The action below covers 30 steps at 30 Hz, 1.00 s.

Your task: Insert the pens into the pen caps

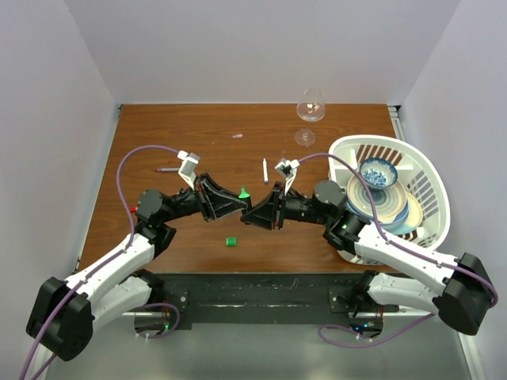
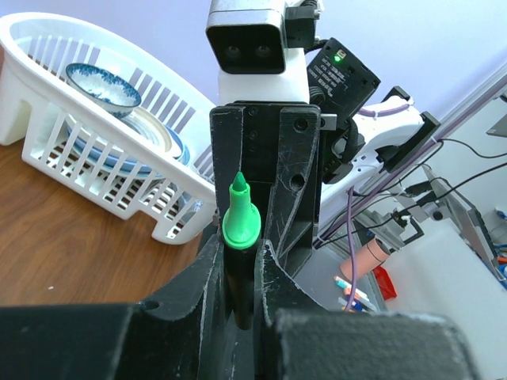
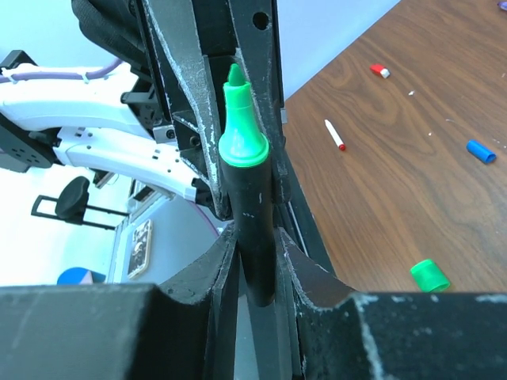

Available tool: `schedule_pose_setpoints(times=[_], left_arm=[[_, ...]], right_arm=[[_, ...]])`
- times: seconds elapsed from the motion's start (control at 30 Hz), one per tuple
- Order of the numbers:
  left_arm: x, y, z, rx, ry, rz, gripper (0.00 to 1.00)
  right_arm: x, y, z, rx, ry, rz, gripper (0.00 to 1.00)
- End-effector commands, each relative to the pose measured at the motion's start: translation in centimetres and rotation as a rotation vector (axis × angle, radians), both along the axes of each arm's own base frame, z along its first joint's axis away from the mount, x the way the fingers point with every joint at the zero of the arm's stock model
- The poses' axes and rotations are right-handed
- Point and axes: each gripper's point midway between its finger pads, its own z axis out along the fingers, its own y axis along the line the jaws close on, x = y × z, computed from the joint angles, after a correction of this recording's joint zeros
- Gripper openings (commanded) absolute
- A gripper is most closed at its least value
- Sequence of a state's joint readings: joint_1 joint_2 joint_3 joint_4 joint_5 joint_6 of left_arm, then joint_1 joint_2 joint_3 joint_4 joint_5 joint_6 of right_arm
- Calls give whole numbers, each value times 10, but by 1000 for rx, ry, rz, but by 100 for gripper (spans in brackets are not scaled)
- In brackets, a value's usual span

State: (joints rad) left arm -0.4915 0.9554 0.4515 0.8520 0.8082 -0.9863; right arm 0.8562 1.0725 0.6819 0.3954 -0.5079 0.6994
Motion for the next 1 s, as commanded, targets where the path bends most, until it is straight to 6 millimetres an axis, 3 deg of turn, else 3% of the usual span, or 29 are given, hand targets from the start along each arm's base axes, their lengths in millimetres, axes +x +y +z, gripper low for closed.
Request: schedule_pose_setpoints(times=[0.0, 0.07, 0.1, 0.17, 0.2, 0.27, 0.3, 0.33, 0.5, 0.73, 0.97], left_arm=[[13, 3, 24, 2, -87, 79, 9], [26, 7, 19, 50, -60, 161, 24], [31, 9, 16, 68, -44, 192, 49], [45, 18, 9, 115, 16, 301, 73], [58, 26, -5, 161, 92, 390, 76], [69, 39, -8, 182, 175, 499, 84], [71, 46, -26, 229, 266, 545, 84], [83, 59, -28, 230, 319, 646, 84], [85, 82, -72, 228, 700, 819, 80], [75, 83, -123, 245, 1117, 939, 72], [53, 74, -163, 307, 1390, 1042, 69]], right_arm=[[-4, -4, 14, 44, -16, 3, 0], [-3, -7, 17, 47, -19, -18, 0], [-2, -9, 17, 44, -18, -34, 0], [4, -16, 18, 25, -25, -92, 0], [7, -19, 18, 16, -29, -114, 0], [13, -26, 11, -30, -22, -168, 0], [17, -32, 15, -30, -31, -214, 0], [20, -36, 10, -57, -26, -237, 0], [27, -50, 12, -93, -46, -318, 0], [30, -59, 7, -133, -62, -357, 0], [34, -73, 2, -181, -92, -414, 0]])
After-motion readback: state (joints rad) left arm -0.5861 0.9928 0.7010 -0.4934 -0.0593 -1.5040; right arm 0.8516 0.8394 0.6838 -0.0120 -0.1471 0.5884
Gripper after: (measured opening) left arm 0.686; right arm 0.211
